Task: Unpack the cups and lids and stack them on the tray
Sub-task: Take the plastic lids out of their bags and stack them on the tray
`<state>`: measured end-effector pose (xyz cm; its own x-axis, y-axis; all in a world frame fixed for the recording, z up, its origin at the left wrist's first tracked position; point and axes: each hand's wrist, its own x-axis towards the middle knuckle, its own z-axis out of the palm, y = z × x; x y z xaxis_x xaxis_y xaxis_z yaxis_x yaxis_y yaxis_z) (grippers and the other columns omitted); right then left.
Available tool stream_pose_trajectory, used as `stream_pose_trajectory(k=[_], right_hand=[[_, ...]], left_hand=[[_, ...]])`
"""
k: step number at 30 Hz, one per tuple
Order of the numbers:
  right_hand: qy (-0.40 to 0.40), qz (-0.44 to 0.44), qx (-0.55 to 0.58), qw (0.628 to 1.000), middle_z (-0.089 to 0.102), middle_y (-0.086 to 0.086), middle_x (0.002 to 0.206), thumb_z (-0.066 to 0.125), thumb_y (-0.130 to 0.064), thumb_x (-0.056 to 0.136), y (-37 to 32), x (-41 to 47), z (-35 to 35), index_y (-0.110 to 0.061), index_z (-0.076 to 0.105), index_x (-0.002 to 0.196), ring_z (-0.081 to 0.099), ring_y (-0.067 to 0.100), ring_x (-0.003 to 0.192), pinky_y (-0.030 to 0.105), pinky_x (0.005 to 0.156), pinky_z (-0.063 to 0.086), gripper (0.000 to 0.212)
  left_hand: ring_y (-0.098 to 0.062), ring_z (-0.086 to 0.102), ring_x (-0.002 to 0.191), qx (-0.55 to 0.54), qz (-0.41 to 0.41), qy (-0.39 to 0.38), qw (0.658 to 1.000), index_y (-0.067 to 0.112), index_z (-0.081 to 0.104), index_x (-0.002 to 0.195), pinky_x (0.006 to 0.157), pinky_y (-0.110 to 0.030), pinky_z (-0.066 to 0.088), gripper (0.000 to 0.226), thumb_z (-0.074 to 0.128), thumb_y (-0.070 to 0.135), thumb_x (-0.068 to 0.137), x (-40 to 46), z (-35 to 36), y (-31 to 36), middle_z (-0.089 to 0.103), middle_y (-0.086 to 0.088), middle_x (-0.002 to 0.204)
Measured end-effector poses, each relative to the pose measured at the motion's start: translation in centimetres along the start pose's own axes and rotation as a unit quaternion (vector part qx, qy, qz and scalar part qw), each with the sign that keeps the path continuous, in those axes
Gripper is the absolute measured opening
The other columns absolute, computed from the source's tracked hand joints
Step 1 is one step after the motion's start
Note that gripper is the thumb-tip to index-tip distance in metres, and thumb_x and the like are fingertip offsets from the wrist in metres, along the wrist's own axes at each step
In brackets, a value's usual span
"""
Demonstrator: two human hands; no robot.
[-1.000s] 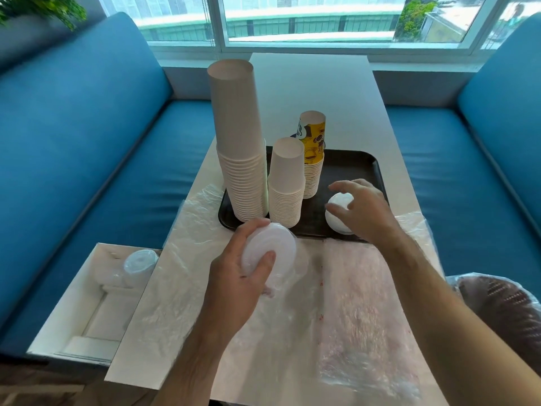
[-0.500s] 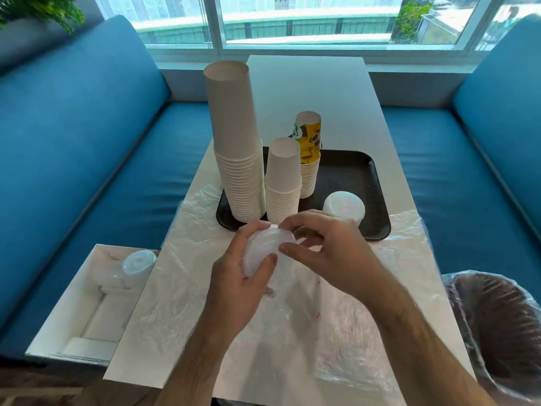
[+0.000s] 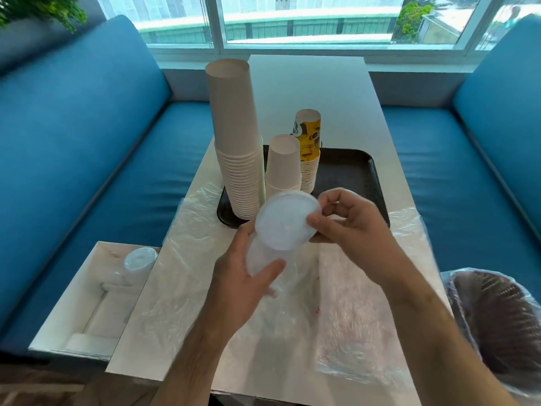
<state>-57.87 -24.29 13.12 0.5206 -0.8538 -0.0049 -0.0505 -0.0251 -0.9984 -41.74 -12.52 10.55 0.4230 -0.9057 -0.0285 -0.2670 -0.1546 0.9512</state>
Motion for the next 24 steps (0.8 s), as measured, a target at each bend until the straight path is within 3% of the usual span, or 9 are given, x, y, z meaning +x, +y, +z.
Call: stream_pose_trajectory(k=[3, 6, 11, 14, 18, 21, 24], right_hand=[[0.056, 0.016, 0.078, 0.995, 0.074, 0.009, 0.101, 0.065, -0.008, 0.094, 0.0, 0.3, -1.7, -0.013, 0.064, 0.112, 0.074, 0.023, 0.096, 0.030, 0.074, 0.061, 0.018], [0.136, 0.038, 0.098, 0.985, 0.074, 0.006, 0.104, 0.060, -0.010, 0.099, 1.9, 1.5, -4.6, -0.022, 0.064, 0.113, 0.072, 0.019, 0.095, 0.026, 0.077, 0.060, 0.018], [0.256, 0.128, 0.065, 0.956, 0.063, 0.010, 0.102, 0.061, -0.007, 0.099, 7.7, 5.0, -9.6, -0.011, 0.059, 0.113, 0.066, 0.017, 0.080, 0.021, 0.061, 0.058, 0.015], [0.253, 0.157, 0.032, 0.954, 0.062, 0.012, 0.104, 0.061, -0.006, 0.099, 9.3, 6.9, -11.2, -0.011, 0.060, 0.102, 0.066, 0.019, 0.083, 0.021, 0.059, 0.058, 0.007], [0.234, 0.175, -0.029, 0.956, 0.061, 0.010, 0.097, 0.061, -0.005, 0.099, 9.8, 8.9, -11.5, -0.014, 0.061, 0.093, 0.064, 0.019, 0.082, 0.022, 0.058, 0.059, 0.010], [0.225, 0.187, -0.091, 0.952, 0.064, 0.014, 0.101, 0.065, -0.010, 0.097, 9.9, 10.1, -11.5, -0.012, 0.066, 0.099, 0.065, 0.019, 0.079, 0.025, 0.061, 0.059, 0.003], [0.220, 0.197, -0.155, 0.943, 0.065, 0.014, 0.105, 0.068, -0.012, 0.096, 9.9, 10.5, -11.0, -0.010, 0.067, 0.109, 0.066, 0.019, 0.081, 0.030, 0.066, 0.062, 0.013]], left_hand=[[0.004, 0.066, 0.090, -0.041, 0.011, 0.005, 0.999, 0.057, 0.050, 0.114, 0.064, -0.030, 0.063, 0.042, 0.069, 0.025, 0.093, -0.2, -0.3, -0.2, 0.052, 0.045, 0.106], [0.008, 0.058, 0.094, -0.032, 0.009, 0.014, 0.999, 0.061, 0.045, 0.111, 0.062, -0.019, 0.059, 0.041, 0.066, 0.031, 0.094, -0.2, -0.6, 0.0, 0.046, 0.044, 0.106], [0.011, 0.055, 0.094, -0.007, 0.018, 0.013, 1.000, 0.060, 0.043, 0.109, 0.057, -0.011, 0.052, 0.041, 0.066, 0.029, 0.094, -0.4, -0.5, 0.1, 0.039, 0.042, 0.108], [0.029, 0.049, 0.092, -0.001, 0.017, 0.007, 1.000, 0.060, 0.043, 0.110, 0.058, -0.011, 0.052, 0.041, 0.065, 0.030, 0.095, -0.4, -0.2, 0.2, 0.039, 0.042, 0.108], [0.032, 0.048, 0.087, 0.003, 0.009, 0.003, 1.000, 0.060, 0.042, 0.111, 0.058, -0.011, 0.053, 0.042, 0.065, 0.029, 0.095, -0.4, 0.0, 0.3, 0.039, 0.040, 0.110], [0.034, 0.047, 0.086, 0.002, 0.013, 0.006, 1.000, 0.059, 0.042, 0.111, 0.056, -0.009, 0.051, 0.043, 0.065, 0.027, 0.095, -0.4, 0.0, 0.3, 0.040, 0.038, 0.110], [0.034, 0.046, 0.087, 0.002, 0.013, 0.010, 1.000, 0.060, 0.042, 0.110, 0.055, -0.008, 0.049, 0.044, 0.066, 0.026, 0.095, -0.3, 0.0, 0.2, 0.040, 0.039, 0.108]])
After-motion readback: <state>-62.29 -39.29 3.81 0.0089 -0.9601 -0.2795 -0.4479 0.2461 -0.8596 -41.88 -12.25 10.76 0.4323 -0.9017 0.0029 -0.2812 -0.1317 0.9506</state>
